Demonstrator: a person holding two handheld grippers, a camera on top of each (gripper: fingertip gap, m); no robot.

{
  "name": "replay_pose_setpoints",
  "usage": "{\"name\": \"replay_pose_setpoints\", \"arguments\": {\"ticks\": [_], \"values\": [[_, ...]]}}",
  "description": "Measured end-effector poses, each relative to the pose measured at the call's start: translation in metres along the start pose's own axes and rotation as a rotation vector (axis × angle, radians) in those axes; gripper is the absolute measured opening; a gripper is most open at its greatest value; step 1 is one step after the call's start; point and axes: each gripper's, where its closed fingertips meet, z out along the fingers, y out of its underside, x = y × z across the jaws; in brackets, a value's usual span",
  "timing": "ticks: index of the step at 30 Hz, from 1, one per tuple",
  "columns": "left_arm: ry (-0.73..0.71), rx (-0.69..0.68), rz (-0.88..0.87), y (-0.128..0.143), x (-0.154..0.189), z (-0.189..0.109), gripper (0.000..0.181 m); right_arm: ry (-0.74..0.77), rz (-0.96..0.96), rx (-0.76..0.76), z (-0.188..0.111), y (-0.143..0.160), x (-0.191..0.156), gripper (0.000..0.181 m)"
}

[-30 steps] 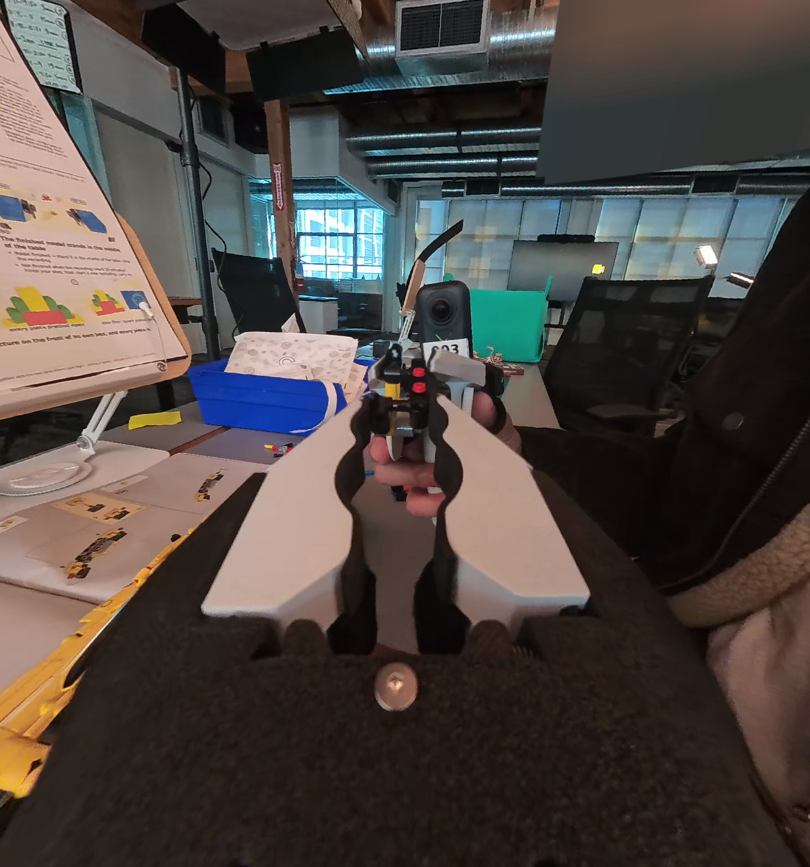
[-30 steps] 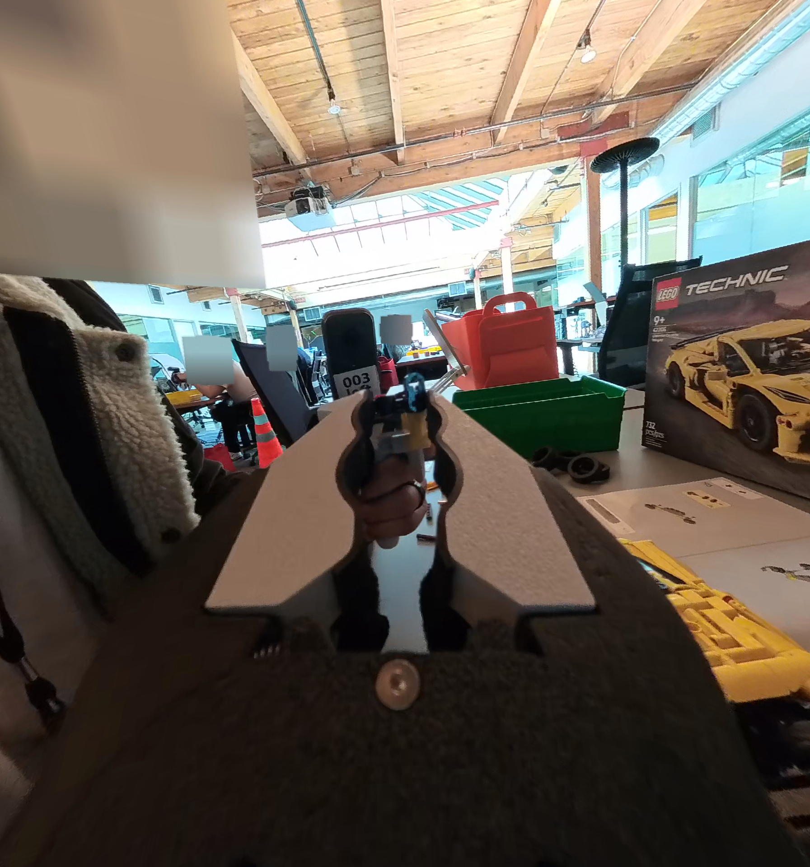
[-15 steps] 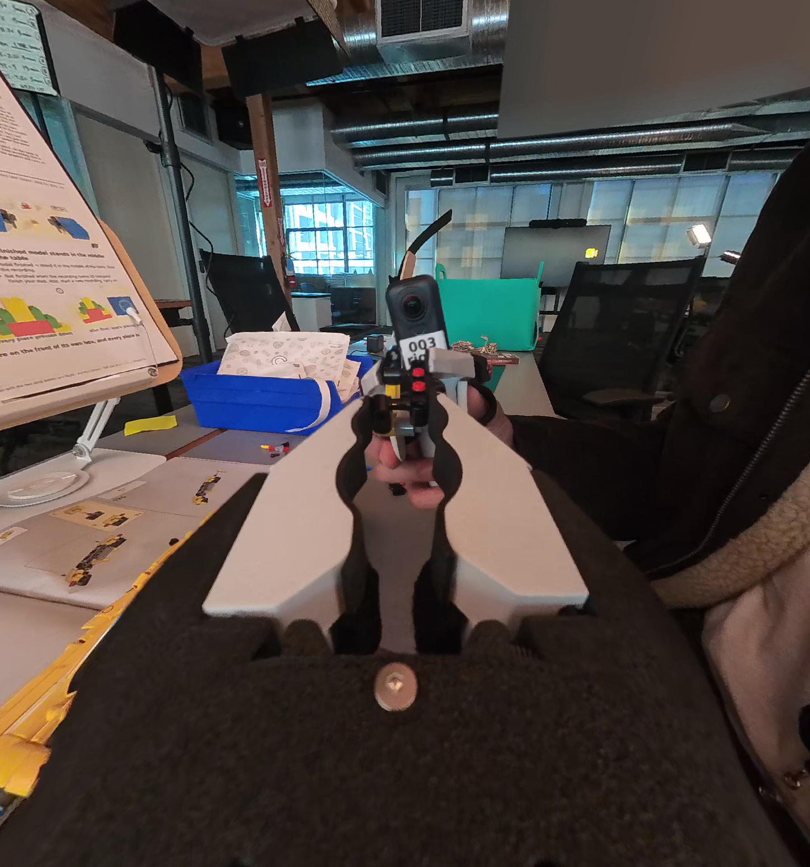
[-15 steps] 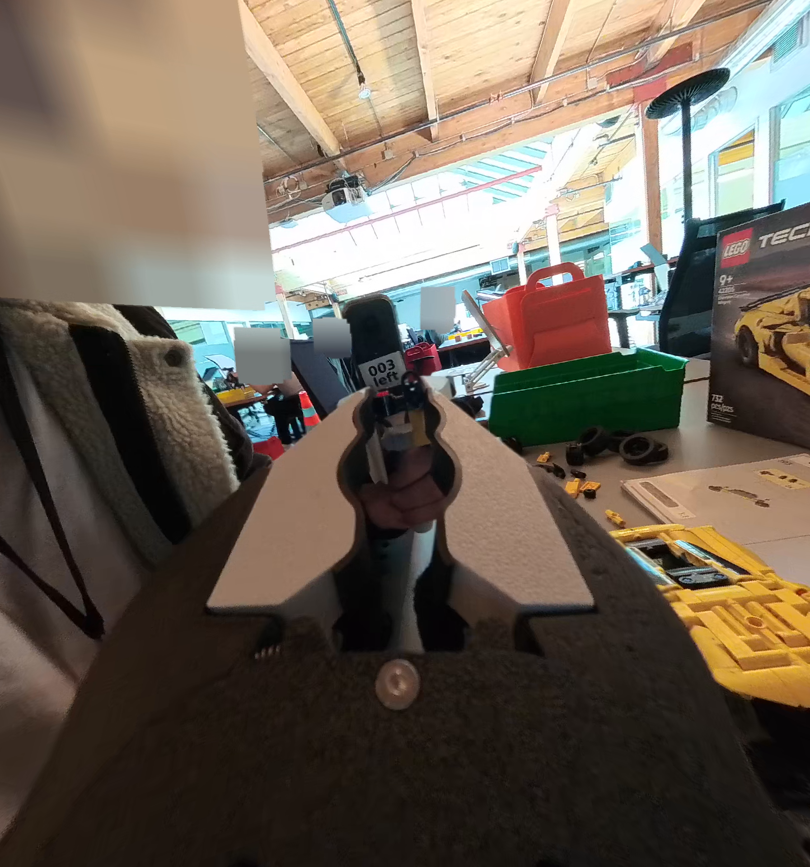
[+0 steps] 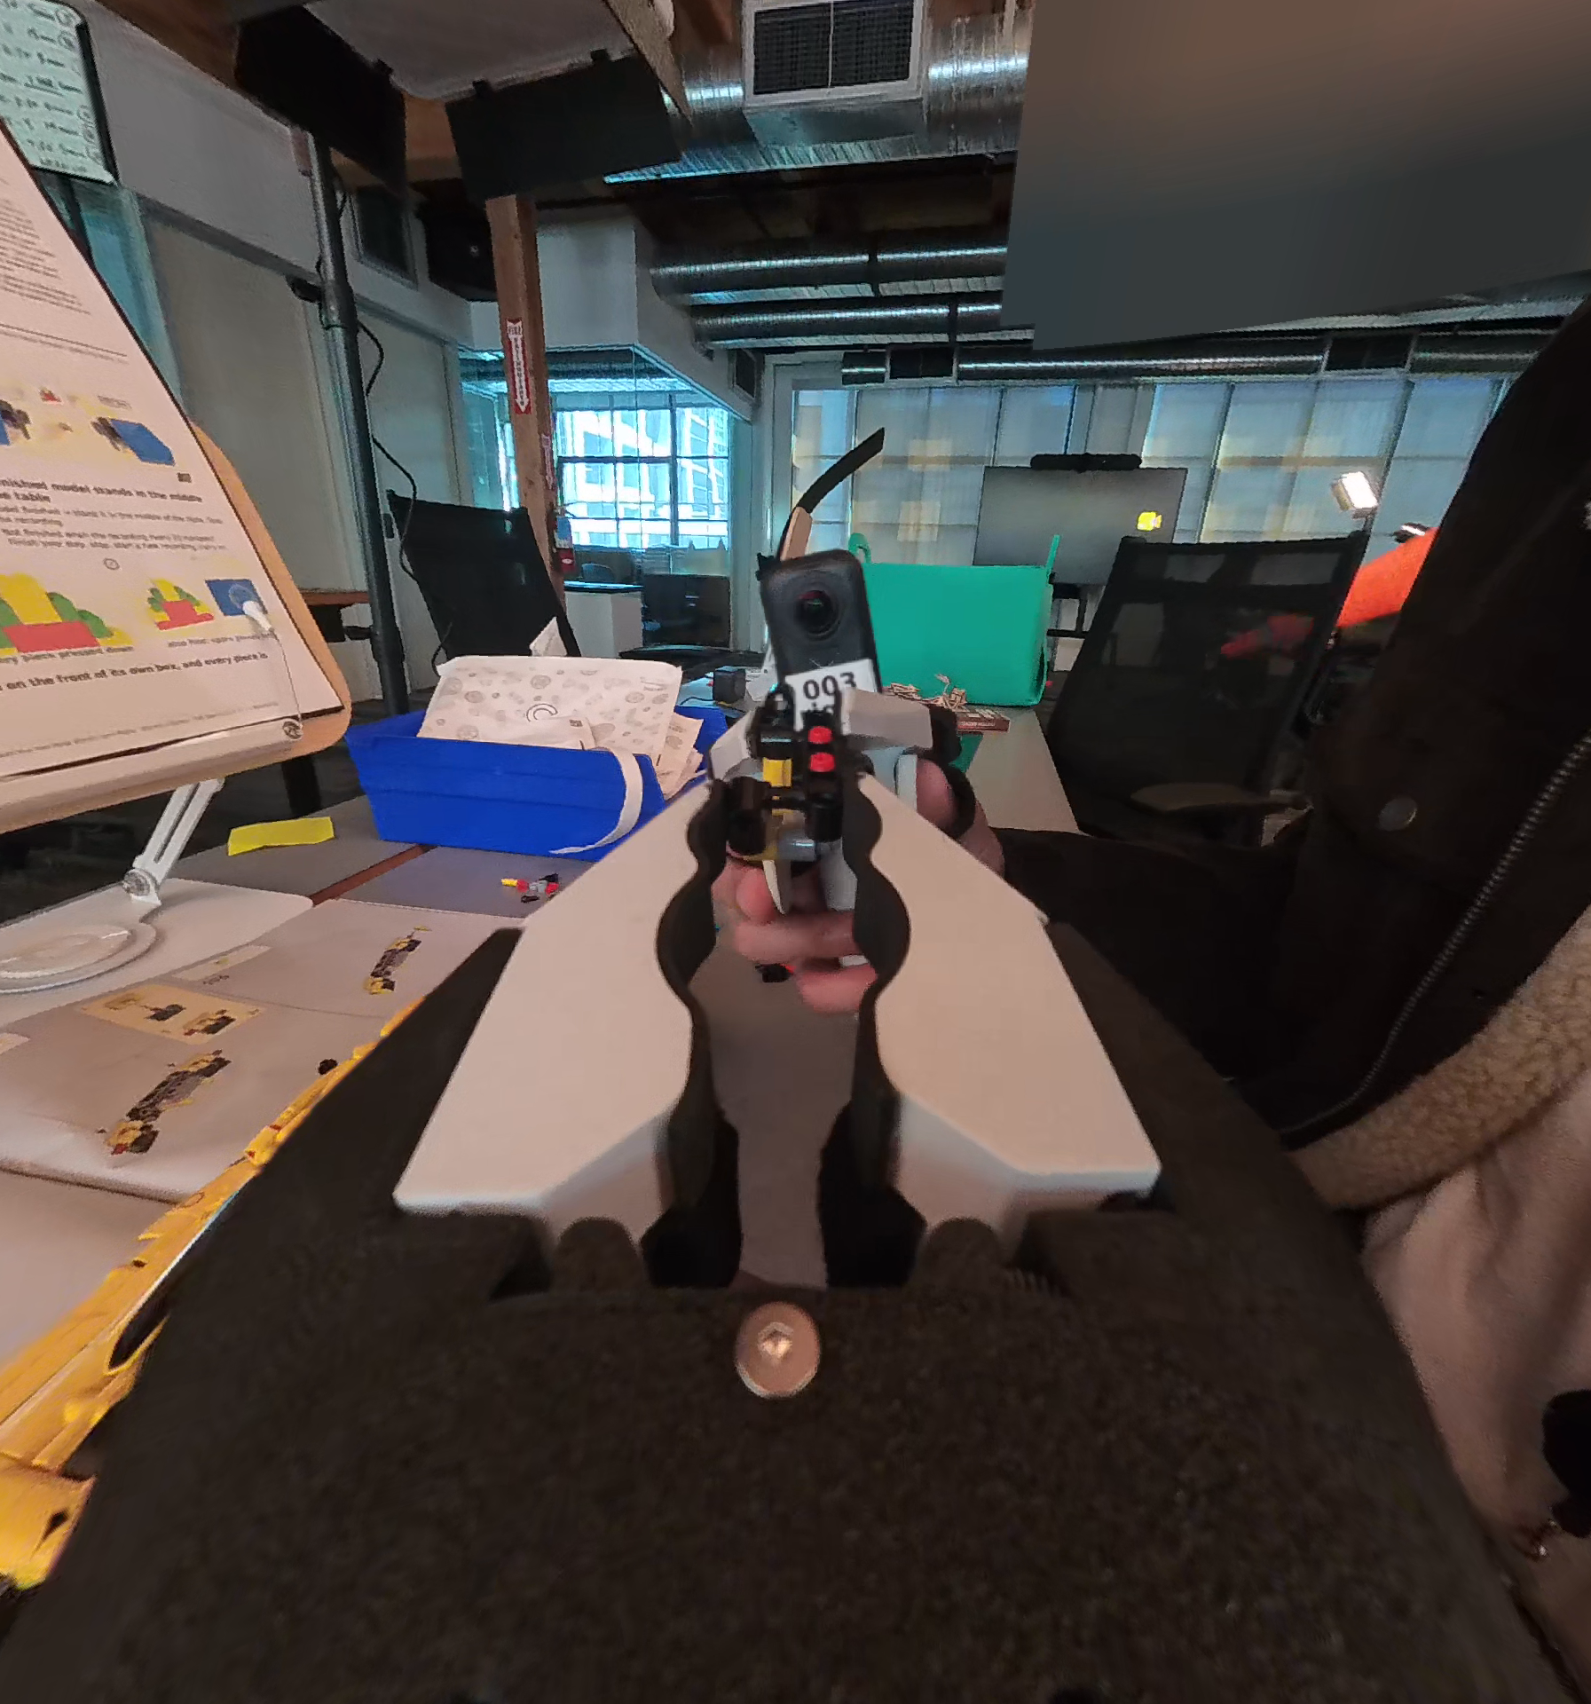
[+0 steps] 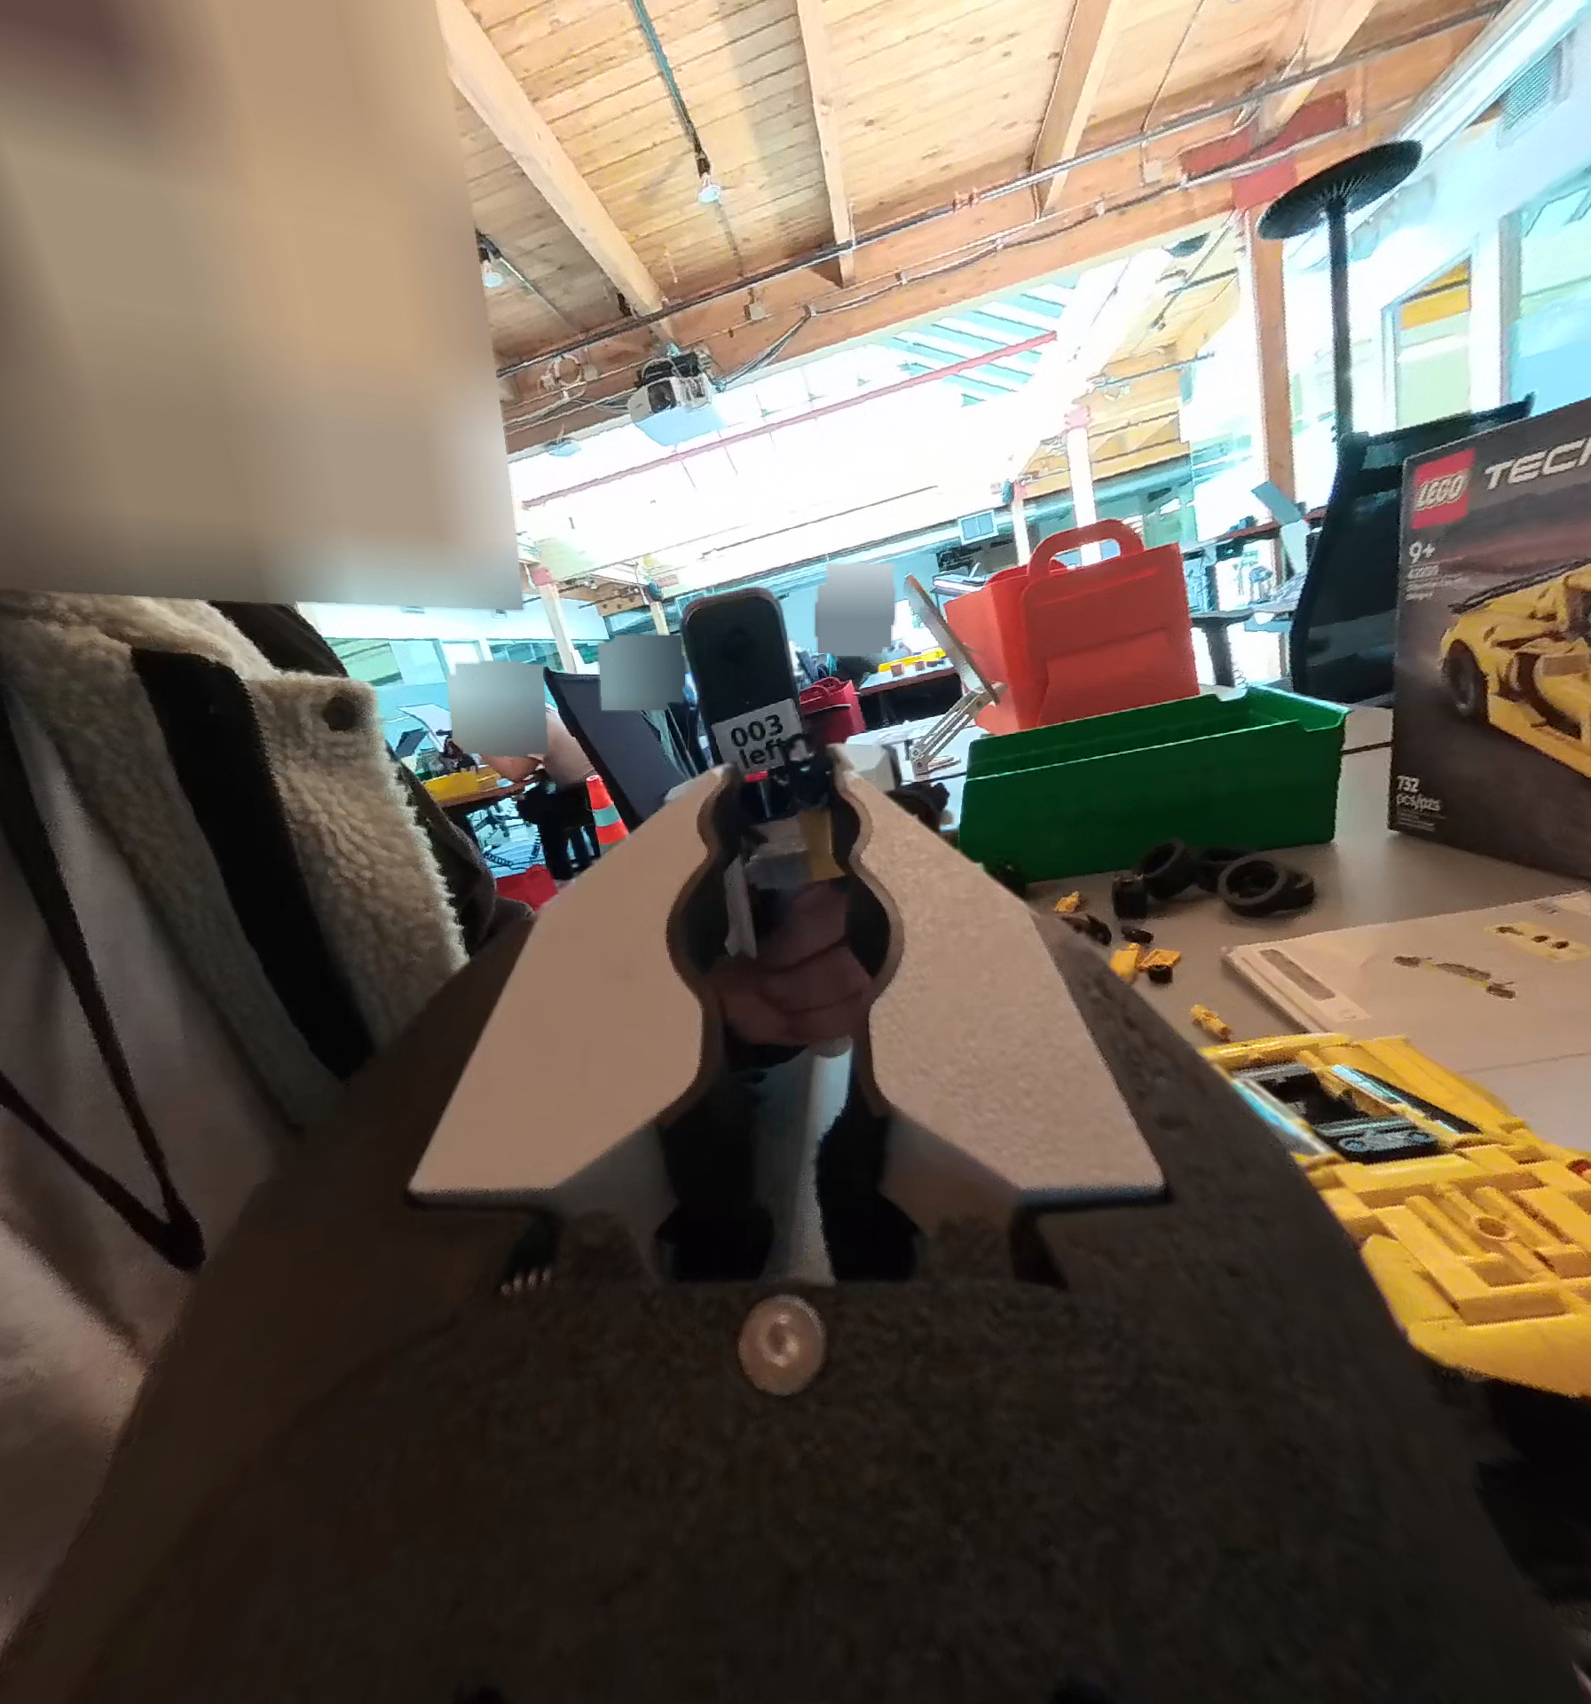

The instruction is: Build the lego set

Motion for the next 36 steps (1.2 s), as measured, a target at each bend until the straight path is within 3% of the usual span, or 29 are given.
{"name": "replay_pose_setpoints", "arguments": {"ticks": [11,27,29,31,34,36], "values": [[0.094,0.089,-0.104,-0.014,0.008,-0.007,0.023,-0.075,0.158,0.057,-0.009,-0.012,-0.002,0.017],[0.033,0.035,-0.082,-0.004,-0.002,-0.005,0.006,-0.039,0.097,-0.019,-0.002,0.0,-0.001,0.017],[-0.031,0.02,-0.1,-0.001,-0.015,-0.006,0.006,0.081,-0.023,-0.01,-0.004,-0.002,0.012,0.024],[-0.119,-0.012,-0.13,0.006,-0.033,-0.009,0.006,0.267,-0.282,-0.031,-0.007,-0.009,0.023,0.04],[-0.189,-0.067,-0.163,0.018,-0.047,-0.01,0.006,0.511,-0.738,-0.207,-0.002,-0.002,0.024,0.034],[-0.217,-0.12,-0.132,0.027,-0.05,-0.008,0.006,0.541,-0.888,-0.371,0.007,0.018,0.025,0.037]]}}
